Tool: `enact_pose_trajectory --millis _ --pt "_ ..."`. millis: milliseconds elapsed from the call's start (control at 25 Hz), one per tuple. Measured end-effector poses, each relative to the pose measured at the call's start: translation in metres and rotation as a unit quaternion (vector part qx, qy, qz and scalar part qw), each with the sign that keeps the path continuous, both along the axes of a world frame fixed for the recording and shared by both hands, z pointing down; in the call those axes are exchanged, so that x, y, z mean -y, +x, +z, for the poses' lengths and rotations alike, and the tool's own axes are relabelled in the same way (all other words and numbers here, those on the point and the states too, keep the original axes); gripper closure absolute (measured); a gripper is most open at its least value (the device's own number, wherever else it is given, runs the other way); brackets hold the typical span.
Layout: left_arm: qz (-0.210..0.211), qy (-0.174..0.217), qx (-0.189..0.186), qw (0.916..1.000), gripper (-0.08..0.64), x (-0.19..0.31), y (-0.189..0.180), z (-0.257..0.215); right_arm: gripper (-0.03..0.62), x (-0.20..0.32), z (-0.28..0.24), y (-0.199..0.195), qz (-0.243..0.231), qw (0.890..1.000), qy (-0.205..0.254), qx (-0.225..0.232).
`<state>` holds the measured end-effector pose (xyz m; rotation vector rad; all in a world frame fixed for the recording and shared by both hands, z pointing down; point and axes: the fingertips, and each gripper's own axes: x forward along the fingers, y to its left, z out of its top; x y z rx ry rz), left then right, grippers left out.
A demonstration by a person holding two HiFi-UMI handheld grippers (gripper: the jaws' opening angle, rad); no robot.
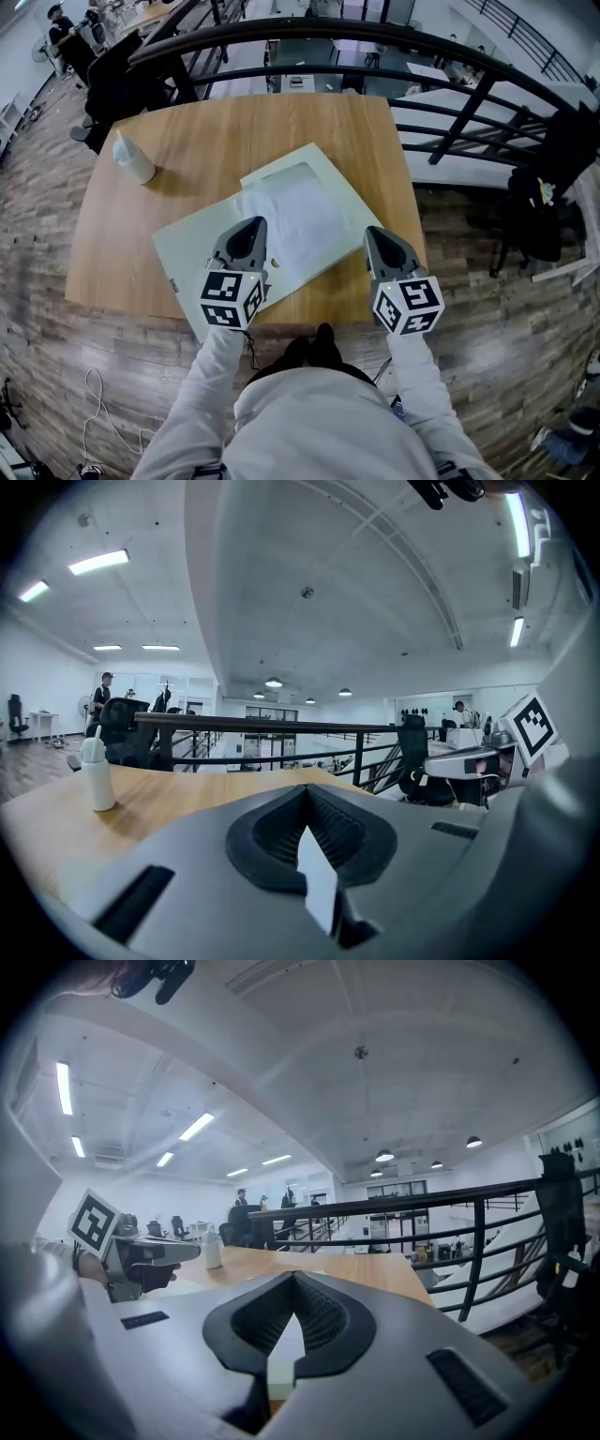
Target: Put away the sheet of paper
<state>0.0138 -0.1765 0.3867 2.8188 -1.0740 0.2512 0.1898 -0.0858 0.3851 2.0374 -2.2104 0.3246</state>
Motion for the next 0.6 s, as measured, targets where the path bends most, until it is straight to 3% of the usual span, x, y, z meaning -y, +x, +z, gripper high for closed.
enact_pose_trajectory --millis 600 --pt "-0.032 -0.029 -0.002 0.9991 0.543 0.005 0.018 0.013 0.566 0.011 0.002 0.024 -0.028 1.000 0.010 0.000"
